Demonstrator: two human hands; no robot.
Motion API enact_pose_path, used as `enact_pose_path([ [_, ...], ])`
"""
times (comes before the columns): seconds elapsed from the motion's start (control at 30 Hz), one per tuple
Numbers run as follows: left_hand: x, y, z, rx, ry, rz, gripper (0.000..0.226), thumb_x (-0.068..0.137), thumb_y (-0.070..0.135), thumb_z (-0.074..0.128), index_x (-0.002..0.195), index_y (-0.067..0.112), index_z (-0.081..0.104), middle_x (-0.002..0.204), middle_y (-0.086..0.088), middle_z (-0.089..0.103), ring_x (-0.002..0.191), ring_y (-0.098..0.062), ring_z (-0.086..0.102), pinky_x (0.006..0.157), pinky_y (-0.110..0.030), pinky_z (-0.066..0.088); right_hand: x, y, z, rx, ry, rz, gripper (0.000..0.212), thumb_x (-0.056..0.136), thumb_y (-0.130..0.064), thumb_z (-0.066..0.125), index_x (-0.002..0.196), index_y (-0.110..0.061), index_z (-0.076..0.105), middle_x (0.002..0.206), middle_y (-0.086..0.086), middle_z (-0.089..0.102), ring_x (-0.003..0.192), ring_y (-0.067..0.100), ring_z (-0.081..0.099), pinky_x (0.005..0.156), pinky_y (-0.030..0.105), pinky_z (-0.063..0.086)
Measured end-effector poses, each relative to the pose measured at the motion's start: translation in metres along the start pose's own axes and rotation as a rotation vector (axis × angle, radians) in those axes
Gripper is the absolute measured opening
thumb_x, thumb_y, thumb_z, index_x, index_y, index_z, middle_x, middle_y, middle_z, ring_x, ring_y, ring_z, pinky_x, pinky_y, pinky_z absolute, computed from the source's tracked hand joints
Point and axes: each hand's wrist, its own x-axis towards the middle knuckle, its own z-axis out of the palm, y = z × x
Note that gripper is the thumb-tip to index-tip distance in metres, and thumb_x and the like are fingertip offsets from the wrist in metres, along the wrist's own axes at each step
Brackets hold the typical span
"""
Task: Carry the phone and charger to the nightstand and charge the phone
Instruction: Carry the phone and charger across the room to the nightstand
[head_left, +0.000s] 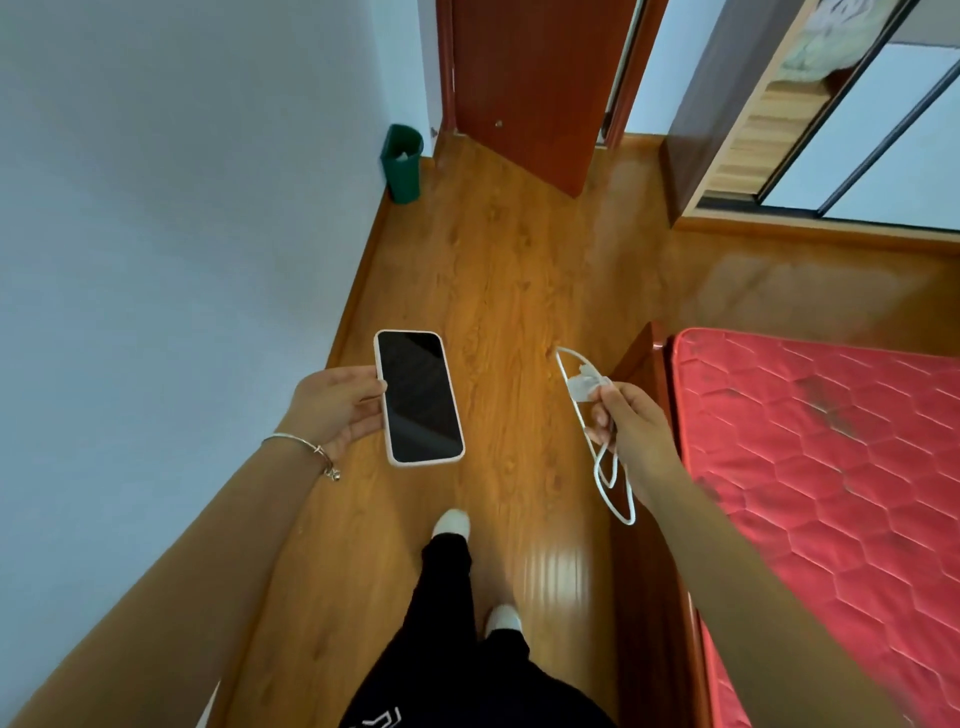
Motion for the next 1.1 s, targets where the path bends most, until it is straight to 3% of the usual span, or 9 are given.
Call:
enact_pose_path([
  [0.27,0.115,0.073,0.010,0.089,-0.062,0.099,0.021,0.084,0.016,0.065,0.105,0.014,0.065,0.107,-0.006,0.069,0.093,-0.025,0.069,0.073,-0.038,0.059,0.104,-0.036,0.051,0.058,0.055,0.016,0.024,0.098,-0.019,0.045,0.084,-0.011,0.063,0.062,-0.002,0.052,0.059,0.008,0.050,0.067,0.027,0.049],
  [0.37,0.152,0.101,0.015,0.140,-0.083,0.126,0.023,0.086,0.017,0.063,0.109,0.015,0.064,0.112,-0.006,0.067,0.099,-0.028,0.066,0.082,-0.043,0.056,0.137,-0.052,0.063,0.128,0.072,0.013,0.026,0.098,-0.017,0.045,0.082,-0.009,0.064,0.058,-0.004,0.054,0.054,0.006,0.051,0.065,0.028,0.047],
  [0.63,0.246,0.165,0.063,0.136,-0.164,0.113,0.014,0.086,0.014,0.063,0.100,0.018,0.064,0.111,-0.008,0.067,0.099,-0.029,0.066,0.085,-0.046,0.055,0.232,-0.081,0.062,0.156,0.126,0.026,0.031,0.096,-0.020,0.049,0.073,-0.020,0.070,0.057,-0.004,0.058,0.053,0.009,0.053,0.068,0.034,0.044],
  [0.87,0.338,0.207,0.133,0.146,-0.198,0.097,0.010,0.085,0.015,0.064,0.093,0.022,0.066,0.099,-0.002,0.071,0.090,-0.023,0.070,0.069,-0.035,0.060,0.334,-0.111,0.045,0.166,0.169,0.037,0.029,0.096,-0.016,0.048,0.075,-0.014,0.067,0.054,-0.006,0.056,0.053,0.009,0.051,0.069,0.035,0.043],
  [1.1,0.414,0.255,0.198,0.151,-0.277,0.056,0.012,0.087,0.011,0.060,0.095,0.018,0.067,0.094,0.000,0.073,0.085,-0.018,0.072,0.064,-0.031,0.059,0.426,-0.154,0.034,0.139,0.188,0.030,0.027,0.097,-0.017,0.046,0.080,-0.011,0.066,0.058,-0.002,0.054,0.054,0.010,0.050,0.059,0.024,0.045],
])
